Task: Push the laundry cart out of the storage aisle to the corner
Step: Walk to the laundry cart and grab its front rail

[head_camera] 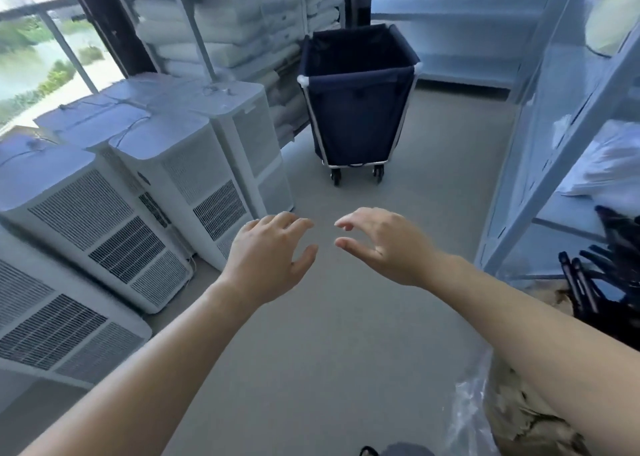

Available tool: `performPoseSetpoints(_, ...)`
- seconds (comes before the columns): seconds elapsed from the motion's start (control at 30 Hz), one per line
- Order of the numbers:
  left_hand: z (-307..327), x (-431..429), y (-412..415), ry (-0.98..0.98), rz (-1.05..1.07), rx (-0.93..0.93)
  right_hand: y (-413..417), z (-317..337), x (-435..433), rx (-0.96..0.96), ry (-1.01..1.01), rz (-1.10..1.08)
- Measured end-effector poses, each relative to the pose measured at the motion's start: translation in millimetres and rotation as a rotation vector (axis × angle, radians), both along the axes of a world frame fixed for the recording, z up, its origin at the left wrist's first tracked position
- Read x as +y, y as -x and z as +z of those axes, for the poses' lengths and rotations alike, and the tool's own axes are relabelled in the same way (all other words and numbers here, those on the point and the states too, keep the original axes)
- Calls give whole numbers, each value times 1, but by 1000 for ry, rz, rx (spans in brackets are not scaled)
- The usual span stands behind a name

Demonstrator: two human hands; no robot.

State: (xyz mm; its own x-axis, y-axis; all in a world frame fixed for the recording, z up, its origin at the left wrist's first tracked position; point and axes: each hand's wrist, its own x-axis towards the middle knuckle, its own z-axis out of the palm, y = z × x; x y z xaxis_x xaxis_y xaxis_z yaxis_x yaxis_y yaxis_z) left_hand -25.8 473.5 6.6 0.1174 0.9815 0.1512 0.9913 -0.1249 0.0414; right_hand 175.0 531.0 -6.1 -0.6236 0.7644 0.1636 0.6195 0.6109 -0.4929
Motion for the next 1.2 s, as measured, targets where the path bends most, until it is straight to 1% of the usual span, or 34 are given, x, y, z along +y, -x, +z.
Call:
performPoseSetpoints(0.13, -7, 68, 2, 24, -33, -11, -10, -7, 59, -59, 13, -63)
performPoseSetpoints(0.27, -15, 141, 12, 9, -62, -20, -5, -16, 129, -106, 9, -101)
performPoseSetpoints(0.43, -21, 249, 39, -11, -85, -37, 28, -17, 232, -134, -21, -106)
performPoseSetpoints(0.63, -3, 390, 73, -15, -128, -9, 63, 3, 361, -156, -23, -140)
performPoseSetpoints(0.73, 5, 453, 85, -42, -160, -5, 72, 8, 416, -136, -33, -175)
performPoseSetpoints(0.9, 6, 537, 91, -33, -215, 13, 78, 4, 492, -106, -18, -222)
performPoseSetpoints(1.2, -15, 713, 82, -15, -231, 6, 68, -17, 666, -64, 13, -255)
